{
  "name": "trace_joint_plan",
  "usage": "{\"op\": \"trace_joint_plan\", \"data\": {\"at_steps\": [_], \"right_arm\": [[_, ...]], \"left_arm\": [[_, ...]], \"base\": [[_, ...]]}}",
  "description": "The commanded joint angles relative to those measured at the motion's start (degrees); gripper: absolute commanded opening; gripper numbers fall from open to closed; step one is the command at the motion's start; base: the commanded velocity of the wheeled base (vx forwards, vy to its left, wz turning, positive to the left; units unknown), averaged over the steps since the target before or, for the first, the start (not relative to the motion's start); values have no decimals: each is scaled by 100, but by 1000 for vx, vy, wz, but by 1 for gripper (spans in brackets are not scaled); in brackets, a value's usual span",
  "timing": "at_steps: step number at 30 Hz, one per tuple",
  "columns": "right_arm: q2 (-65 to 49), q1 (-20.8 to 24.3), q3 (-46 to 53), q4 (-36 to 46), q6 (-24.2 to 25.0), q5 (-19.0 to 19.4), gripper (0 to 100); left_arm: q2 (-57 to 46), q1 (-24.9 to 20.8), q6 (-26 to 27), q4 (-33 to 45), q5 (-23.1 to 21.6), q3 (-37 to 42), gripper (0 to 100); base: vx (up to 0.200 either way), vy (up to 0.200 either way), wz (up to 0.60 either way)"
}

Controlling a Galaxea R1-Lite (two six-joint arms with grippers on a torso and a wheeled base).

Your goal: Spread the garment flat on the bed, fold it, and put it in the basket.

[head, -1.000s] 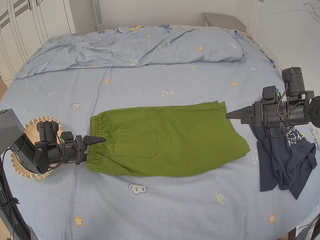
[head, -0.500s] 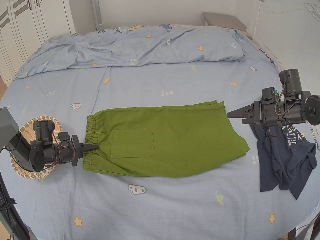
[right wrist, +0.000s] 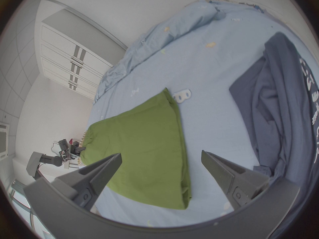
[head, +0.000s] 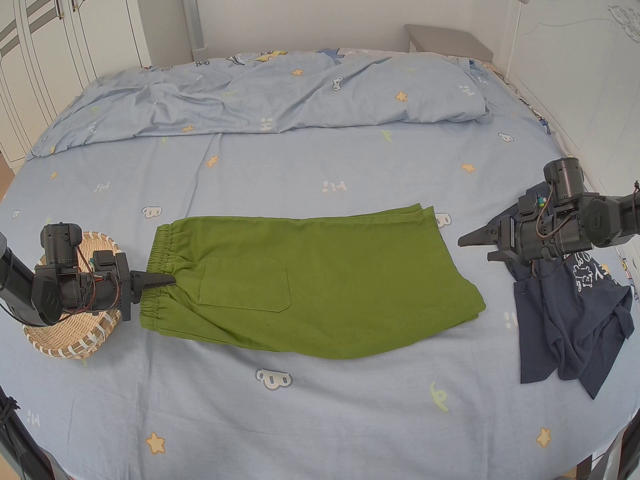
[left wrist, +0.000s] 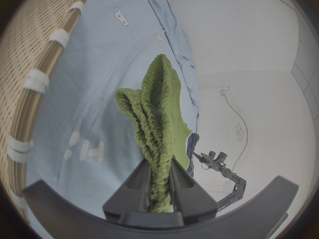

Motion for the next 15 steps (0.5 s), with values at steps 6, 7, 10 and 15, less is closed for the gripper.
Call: {"op": "trace_joint_plan", "data": {"at_steps": [6,7,10,15], "right_arm": [[989,-35,-182,68,-130,280,100],[998,-53,-244,252,-139,482,100],[1095,-70,-411,507,-209,518,100],[1446,-114,-824,1500,-622,1177,100]], "left_arm": [[-14,23,30,-5,-15,-50,0],[21,32,30,-5,-7,-59,0],[30,32,30,-5,-15,-77,0],[30,14,30,4,-15,-68,0]], "base": [[0,0,0],[0,0,0],[0,0,0],[0,0,0]]}}
